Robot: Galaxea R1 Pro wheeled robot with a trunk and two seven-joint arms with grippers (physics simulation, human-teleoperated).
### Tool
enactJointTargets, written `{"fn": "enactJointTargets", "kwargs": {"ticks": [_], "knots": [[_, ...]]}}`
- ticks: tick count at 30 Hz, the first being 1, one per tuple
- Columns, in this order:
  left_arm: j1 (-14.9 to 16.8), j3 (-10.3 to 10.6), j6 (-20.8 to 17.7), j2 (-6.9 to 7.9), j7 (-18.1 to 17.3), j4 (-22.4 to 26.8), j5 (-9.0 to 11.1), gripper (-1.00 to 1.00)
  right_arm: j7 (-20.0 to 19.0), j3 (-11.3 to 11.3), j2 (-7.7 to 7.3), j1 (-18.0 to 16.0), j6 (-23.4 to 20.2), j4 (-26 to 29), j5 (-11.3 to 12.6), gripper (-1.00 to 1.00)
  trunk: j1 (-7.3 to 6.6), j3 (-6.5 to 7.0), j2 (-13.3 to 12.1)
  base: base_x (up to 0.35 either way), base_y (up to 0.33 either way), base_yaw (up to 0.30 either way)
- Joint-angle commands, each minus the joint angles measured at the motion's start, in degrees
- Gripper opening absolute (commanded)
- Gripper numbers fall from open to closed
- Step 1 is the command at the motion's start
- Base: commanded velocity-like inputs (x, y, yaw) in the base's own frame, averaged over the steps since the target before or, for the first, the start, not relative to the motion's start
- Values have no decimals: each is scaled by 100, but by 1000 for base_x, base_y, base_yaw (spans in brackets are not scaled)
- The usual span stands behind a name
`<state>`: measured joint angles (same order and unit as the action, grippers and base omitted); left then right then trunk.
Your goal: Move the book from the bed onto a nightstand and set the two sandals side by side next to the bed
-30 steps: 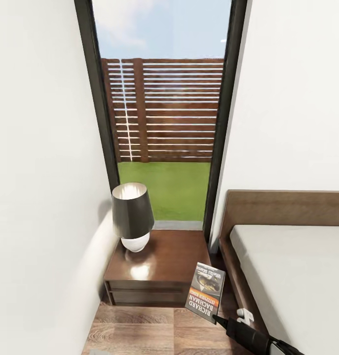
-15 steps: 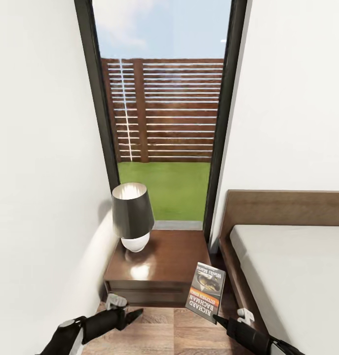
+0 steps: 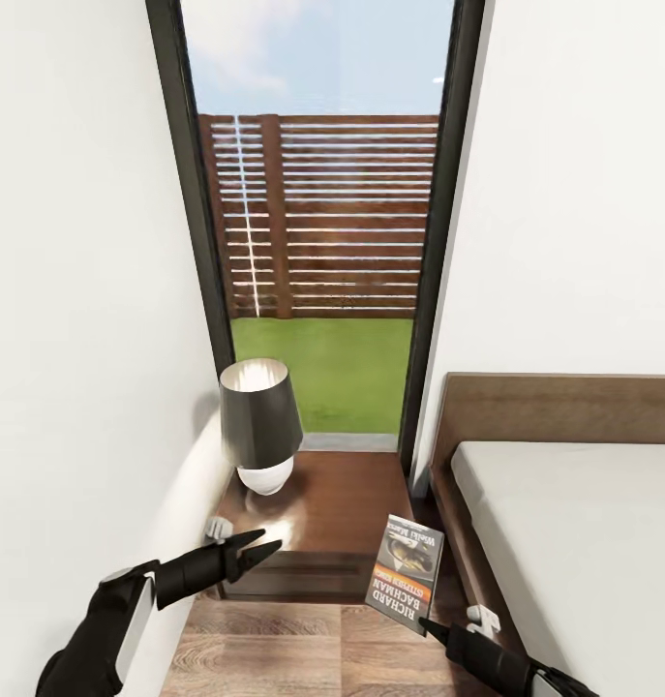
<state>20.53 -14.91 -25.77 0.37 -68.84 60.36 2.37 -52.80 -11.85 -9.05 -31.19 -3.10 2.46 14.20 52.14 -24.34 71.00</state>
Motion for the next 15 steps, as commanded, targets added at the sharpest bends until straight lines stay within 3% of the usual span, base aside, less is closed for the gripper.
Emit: {"fn": "enactJointTargets", "kwargs": {"ticks": [1, 11, 15], "knots": [[4, 2, -70, 6, -40, 4, 23, 100, -20, -1, -6, -3, -33, -2, 33, -100, 0, -6, 4, 0, 0, 0], [4, -2, -87, 7, -80, -12, 61, 100, -98, -6, -43, -6, -113, 0, 35, -100, 0, -6, 4, 0, 0, 0], [4, -3, -86, 7, -92, -13, 62, 100, -328, -28, -58, -5, -149, 12, 35, -100, 0, -6, 4, 0, 0, 0]]}}
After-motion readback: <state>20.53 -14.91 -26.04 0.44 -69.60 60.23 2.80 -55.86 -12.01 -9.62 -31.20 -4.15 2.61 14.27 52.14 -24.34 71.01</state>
